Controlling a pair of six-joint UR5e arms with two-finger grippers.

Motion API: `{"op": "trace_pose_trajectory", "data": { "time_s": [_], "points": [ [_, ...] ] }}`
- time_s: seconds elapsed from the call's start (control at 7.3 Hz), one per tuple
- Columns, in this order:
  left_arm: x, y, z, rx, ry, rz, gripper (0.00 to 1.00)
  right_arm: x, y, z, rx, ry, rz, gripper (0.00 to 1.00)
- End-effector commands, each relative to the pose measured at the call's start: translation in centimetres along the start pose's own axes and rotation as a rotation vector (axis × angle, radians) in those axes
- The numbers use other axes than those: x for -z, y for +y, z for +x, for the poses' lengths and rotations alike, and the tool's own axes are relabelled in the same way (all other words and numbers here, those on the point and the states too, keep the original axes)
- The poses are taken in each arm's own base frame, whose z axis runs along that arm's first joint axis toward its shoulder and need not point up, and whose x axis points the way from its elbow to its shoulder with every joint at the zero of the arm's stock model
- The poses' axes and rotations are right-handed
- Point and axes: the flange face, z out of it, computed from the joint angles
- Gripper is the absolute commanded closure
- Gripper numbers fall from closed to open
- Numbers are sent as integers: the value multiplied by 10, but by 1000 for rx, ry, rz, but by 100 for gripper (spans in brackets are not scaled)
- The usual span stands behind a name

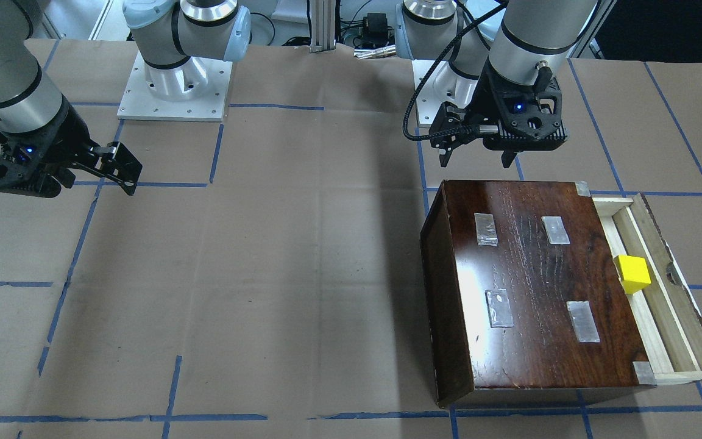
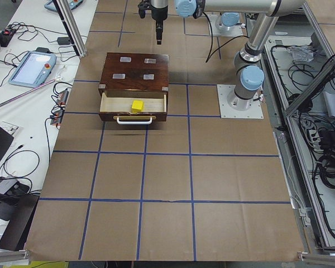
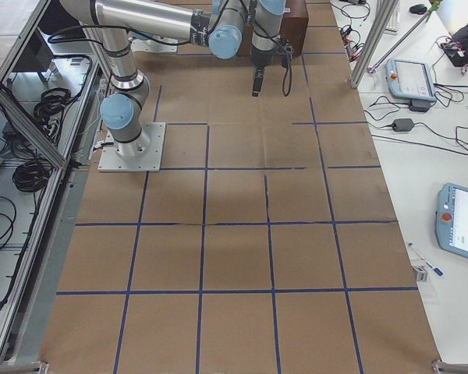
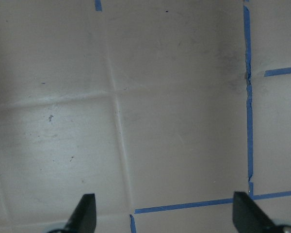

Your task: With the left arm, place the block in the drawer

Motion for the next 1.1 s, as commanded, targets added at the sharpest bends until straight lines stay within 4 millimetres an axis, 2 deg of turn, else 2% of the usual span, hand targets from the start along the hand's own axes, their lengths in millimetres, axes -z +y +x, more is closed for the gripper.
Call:
{"op": "trace_pose_trajectory", "data": {
  "time_s": [0.0, 0.96],
  "points": [
    [-2, 0, 0, 4, 1, -2, 1, -1, 0, 0, 1, 0, -2, 0],
    [-10, -1, -1, 10, -5, -15, 1, 0, 0, 0, 2, 0, 0, 0]
  ]
}}
